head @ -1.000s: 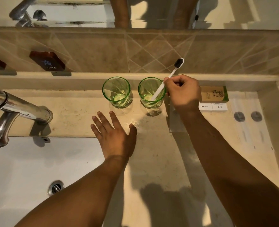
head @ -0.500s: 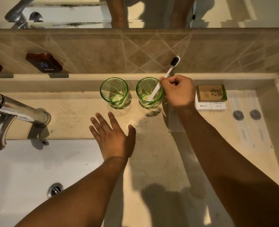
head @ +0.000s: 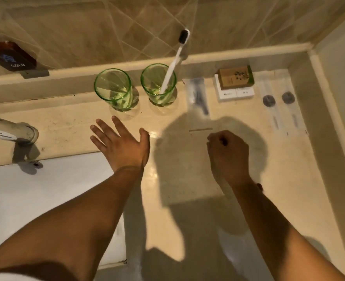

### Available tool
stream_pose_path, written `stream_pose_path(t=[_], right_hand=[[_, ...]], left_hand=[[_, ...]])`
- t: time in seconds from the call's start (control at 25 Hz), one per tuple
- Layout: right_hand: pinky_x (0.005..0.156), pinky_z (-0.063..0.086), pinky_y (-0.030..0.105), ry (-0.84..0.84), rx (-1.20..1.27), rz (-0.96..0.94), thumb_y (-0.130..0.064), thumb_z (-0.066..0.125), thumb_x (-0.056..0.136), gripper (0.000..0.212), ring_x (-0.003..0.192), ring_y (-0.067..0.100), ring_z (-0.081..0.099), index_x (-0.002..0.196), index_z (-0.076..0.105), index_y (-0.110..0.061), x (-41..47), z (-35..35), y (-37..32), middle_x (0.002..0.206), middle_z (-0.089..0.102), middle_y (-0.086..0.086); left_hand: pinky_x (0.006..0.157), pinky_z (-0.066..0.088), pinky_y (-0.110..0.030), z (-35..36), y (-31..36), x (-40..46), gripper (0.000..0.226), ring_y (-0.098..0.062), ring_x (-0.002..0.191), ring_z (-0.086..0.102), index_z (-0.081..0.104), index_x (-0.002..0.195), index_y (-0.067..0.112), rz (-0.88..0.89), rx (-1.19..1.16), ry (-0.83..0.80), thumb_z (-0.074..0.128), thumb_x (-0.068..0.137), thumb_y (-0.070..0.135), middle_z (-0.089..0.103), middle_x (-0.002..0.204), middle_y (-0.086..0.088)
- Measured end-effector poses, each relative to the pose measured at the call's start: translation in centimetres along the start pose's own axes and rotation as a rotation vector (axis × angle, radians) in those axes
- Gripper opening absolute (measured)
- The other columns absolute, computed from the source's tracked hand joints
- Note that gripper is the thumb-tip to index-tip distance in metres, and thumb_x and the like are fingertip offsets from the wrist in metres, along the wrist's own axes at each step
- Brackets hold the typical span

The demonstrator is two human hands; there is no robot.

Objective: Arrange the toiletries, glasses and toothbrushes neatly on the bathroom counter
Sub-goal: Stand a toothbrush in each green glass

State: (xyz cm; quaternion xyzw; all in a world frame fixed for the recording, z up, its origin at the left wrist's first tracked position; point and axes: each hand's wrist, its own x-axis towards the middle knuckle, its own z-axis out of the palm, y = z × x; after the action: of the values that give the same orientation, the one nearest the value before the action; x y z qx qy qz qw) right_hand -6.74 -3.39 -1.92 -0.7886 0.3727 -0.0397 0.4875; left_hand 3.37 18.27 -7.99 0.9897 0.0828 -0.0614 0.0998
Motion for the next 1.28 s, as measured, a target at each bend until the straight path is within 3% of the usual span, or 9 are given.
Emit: stream_pose_path(t=[0.08,0.2,0.28,0.44,0.56,0.88,0.96,1.12,1.28], right_hand=[[0.059,0.047,0.013,-0.013,-0.024,-0.028,-0.024,0.064,0.093,0.020,0.062,0.004,0.059,0.073,0.065,-0.019,-2.9,-1.4,2.3,0.067,0.065,-0.003],[0.069,0.041,0.002,0.100,-0.190,-0.134,-0.017,0.067,0.090,0.006,0.077,0.000,0.060,0.090,0.070,-0.022,-6.4,-4.2,5.2,0.082,0.065,-0.012],[0.078,0.038,0.003,0.183,-0.298,-0.155,-0.013,0.067,0.088,0.016,0.085,-0.001,0.055,0.103,0.069,-0.020,-8.3,-6.7,7.2,0.097,0.060,-0.009],[0.085,0.041,0.024,0.198,-0.495,0.120,-0.021,0.070,0.084,0.032,0.107,0.016,0.049,0.116,0.065,-0.023,-10.5,-11.1,10.6,0.107,0.048,-0.007],[0.077,0.048,0.033,0.078,-0.652,0.209,-0.026,0.068,0.082,0.027,0.095,0.025,0.056,0.108,0.067,-0.021,-11.3,-12.5,11.8,0.099,0.059,0.001],[0.062,0.047,0.033,-0.020,-0.558,0.161,-0.025,0.070,0.091,0.003,0.071,0.017,0.059,0.090,0.068,-0.026,-9.7,-12.4,9.9,0.080,0.064,-0.004],[0.061,0.050,0.032,-0.033,-0.505,0.080,-0.027,0.069,0.093,0.007,0.071,0.013,0.060,0.086,0.066,-0.027,-8.6,-10.6,8.0,0.079,0.065,-0.005],[0.054,0.039,0.010,-0.024,-0.300,-0.061,-0.025,0.072,0.090,0.018,0.057,0.006,0.058,0.075,0.065,-0.018,-5.4,-4.8,2.2,0.063,0.063,-0.007],[0.056,0.040,0.007,-0.107,-0.142,-0.211,-0.030,0.070,0.089,0.023,0.064,0.006,0.062,0.070,0.064,-0.019,-1.2,0.9,-6.6,0.064,0.066,-0.004]], left_hand=[[0.126,-0.004,-0.060,0.2,-0.1,0.1,0.091,-0.046,0.157,-0.005,0.016,0.164,0.008,0.003,-0.010,0.016,0.035,0.093,0.062,0.002,0.169,-0.031],[0.125,-0.003,-0.061,0.5,-0.1,0.2,0.090,-0.047,0.157,-0.004,0.018,0.163,0.008,0.000,-0.021,0.041,0.035,0.093,0.061,0.004,0.169,-0.031],[0.125,-0.003,-0.061,0.5,-0.2,0.2,0.090,-0.047,0.157,-0.004,0.018,0.163,0.008,0.001,-0.023,0.053,0.035,0.093,0.061,0.004,0.169,-0.031],[0.126,-0.004,-0.060,0.5,-0.3,0.3,0.090,-0.046,0.157,-0.005,0.018,0.163,0.009,-0.008,-0.027,0.060,0.034,0.092,0.062,0.003,0.169,-0.029],[0.126,-0.004,-0.060,0.6,-0.2,0.4,0.090,-0.046,0.157,-0.004,0.019,0.163,0.010,-0.016,-0.031,0.074,0.034,0.092,0.063,0.004,0.169,-0.029],[0.126,-0.003,-0.060,0.4,-0.3,0.5,0.089,-0.047,0.157,-0.003,0.019,0.163,0.008,-0.014,-0.034,0.070,0.034,0.093,0.061,0.005,0.169,-0.030],[0.126,-0.004,-0.059,0.4,-0.5,0.6,0.089,-0.046,0.157,-0.004,0.018,0.163,0.008,-0.023,-0.036,0.062,0.033,0.093,0.061,0.004,0.169,-0.030],[0.126,-0.004,-0.059,0.3,-0.5,0.6,0.086,-0.046,0.157,-0.003,0.020,0.163,0.008,-0.010,-0.048,0.061,0.030,0.095,0.058,0.005,0.169,-0.030],[0.127,-0.005,-0.056,0.3,-0.6,0.9,0.083,-0.042,0.158,-0.007,0.018,0.164,0.012,-0.025,-0.057,0.036,0.030,0.096,0.057,0.001,0.171,-0.026]])
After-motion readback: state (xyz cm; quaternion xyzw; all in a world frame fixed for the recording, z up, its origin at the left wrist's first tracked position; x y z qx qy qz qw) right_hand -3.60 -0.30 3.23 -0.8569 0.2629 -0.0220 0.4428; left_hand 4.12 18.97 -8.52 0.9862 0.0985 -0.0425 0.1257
